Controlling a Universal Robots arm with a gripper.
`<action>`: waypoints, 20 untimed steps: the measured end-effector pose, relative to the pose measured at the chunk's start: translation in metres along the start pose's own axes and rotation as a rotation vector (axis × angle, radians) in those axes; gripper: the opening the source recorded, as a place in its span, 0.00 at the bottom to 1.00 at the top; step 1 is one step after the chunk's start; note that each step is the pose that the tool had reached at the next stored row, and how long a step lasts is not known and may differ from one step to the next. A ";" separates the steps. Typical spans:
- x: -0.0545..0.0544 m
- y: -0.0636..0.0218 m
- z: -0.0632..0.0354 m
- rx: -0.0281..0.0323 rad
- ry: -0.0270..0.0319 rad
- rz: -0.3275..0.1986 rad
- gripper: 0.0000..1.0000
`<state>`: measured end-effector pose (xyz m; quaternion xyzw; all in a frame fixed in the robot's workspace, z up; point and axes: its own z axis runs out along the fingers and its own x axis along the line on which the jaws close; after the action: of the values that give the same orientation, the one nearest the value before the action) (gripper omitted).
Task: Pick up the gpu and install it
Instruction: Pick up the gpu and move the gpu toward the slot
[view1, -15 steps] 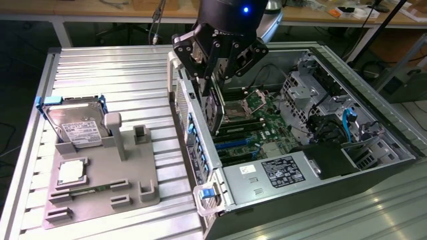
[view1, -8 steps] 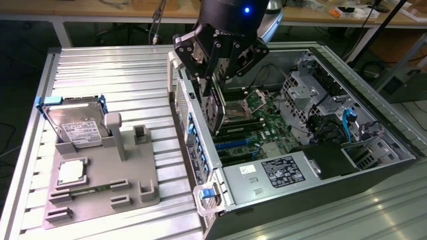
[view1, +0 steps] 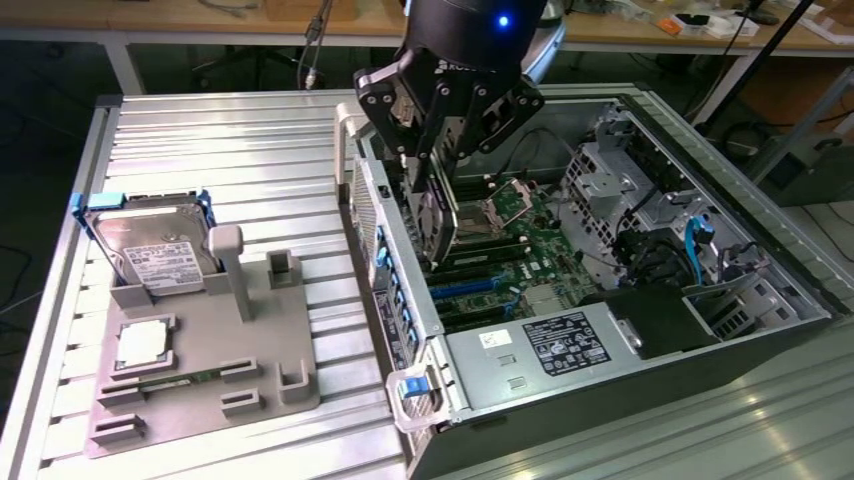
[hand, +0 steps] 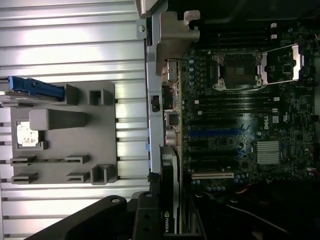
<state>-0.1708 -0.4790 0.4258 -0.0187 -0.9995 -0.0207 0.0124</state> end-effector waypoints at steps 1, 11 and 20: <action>-0.001 0.0000 0.0000 0.0000 0.0000 0.000 0.27; -0.007 0.0002 0.0001 0.0001 0.0002 -0.005 0.27; -0.013 0.0005 0.0001 0.0002 0.0004 -0.011 0.27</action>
<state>-0.1580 -0.4790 0.4253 -0.0131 -0.9996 -0.0207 0.0125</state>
